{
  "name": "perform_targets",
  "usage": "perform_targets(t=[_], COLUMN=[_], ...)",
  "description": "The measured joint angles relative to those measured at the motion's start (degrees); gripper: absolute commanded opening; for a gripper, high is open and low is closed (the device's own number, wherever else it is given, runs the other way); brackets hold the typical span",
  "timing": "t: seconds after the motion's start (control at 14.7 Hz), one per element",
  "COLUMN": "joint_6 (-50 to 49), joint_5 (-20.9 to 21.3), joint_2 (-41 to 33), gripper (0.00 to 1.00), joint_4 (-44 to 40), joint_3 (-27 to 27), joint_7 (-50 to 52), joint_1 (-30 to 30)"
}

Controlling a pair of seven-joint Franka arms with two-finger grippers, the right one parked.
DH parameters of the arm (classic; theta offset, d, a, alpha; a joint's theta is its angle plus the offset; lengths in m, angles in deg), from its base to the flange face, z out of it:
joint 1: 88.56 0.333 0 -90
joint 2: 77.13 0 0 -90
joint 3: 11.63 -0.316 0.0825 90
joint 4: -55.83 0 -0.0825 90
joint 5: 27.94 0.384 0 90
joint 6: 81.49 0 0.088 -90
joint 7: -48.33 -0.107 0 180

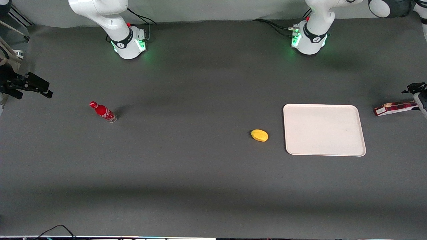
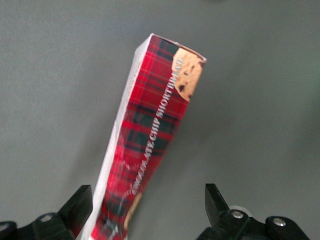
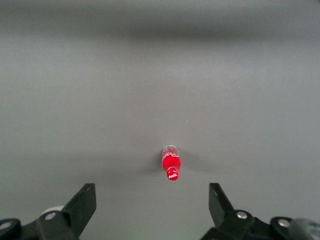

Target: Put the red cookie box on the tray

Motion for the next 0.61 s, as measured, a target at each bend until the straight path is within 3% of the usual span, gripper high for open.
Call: perform_targets(t=[0.07, 0.2, 0.61], joint_6=[0.66, 1.95, 2.31], joint_5=[-2.13, -4.90, -5.85], joint_2=[1.05, 2.99, 3.94], gripper=[0.01, 0.00, 0.00], joint_4=[0.02, 0.04, -1.06], joint_3=[-0.02, -0.04, -0.04], joint_7=[-1.44, -3.06, -3.42], joint_1=[0.12, 0.32, 0.27])
